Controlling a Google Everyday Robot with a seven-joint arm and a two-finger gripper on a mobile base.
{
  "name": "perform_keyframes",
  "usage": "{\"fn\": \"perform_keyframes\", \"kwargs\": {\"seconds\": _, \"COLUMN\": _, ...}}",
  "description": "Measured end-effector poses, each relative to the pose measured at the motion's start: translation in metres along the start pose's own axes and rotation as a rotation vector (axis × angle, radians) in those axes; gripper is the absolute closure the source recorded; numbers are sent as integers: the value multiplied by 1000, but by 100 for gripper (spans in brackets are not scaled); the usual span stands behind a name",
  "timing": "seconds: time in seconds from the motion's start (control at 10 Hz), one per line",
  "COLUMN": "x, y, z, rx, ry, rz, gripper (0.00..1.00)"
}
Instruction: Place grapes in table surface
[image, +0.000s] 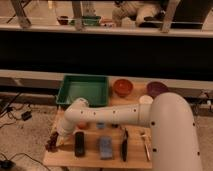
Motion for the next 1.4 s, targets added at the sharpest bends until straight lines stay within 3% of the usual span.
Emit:
{"fn": "perform_keyframes", "kwargs": {"seconds": 0.2, "x": -2, "y": -1, "z": -3, "rx": 11, "ry": -2, "rz": -1, "gripper": 100}}
{"fn": "perform_keyframes", "kwargs": {"seconds": 0.8, "x": -14, "y": -6, "z": -16, "rx": 53, "ry": -10, "rz": -18, "gripper": 100}}
{"fn": "perform_keyframes", "kwargs": {"seconds": 1.2, "x": -24, "y": -13, "z": -33, "rx": 97, "ry": -18, "rz": -33, "gripper": 100}}
{"fn": "perform_keyframes", "kwargs": {"seconds": 1.4, "x": -40, "y": -18, "z": -47, "rx": 121, "ry": -28, "rz": -62, "gripper": 100}}
